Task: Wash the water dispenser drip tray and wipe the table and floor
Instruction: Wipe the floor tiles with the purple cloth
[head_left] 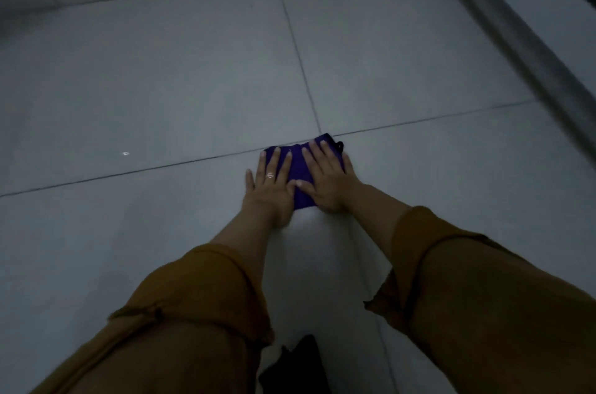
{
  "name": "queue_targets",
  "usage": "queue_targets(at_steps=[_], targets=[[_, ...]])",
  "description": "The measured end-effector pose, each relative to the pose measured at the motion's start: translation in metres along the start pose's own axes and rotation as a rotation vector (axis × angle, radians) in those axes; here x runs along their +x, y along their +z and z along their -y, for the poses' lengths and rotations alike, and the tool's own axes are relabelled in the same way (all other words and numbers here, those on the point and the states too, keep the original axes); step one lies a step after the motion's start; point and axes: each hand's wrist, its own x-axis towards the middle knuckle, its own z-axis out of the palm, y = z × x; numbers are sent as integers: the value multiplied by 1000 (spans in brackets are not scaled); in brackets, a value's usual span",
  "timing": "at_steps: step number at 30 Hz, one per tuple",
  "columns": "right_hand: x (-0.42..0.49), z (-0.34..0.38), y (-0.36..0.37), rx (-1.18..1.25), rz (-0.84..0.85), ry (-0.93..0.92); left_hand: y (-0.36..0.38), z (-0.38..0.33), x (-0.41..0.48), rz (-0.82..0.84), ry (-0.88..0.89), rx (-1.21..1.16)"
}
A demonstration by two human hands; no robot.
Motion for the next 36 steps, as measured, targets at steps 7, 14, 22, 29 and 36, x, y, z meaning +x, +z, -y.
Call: queue_targets(at_steps=[7,14,22,29,36], targets=[[71,182,21,-109,131,-322,-16,182,-60,-70,-293,-107],[126,332,44,-162,120,-398,-38,337,-86,-117,-417,-128],[169,453,70,-85,50,-336,-71,463,-98,-107,-404,-126],[202,487,68,-88,31,-310,-89,503,-83,-93,-388,-145],[222,499,62,-113,57,-279,-101,520,-68,-49,-393,-152]])
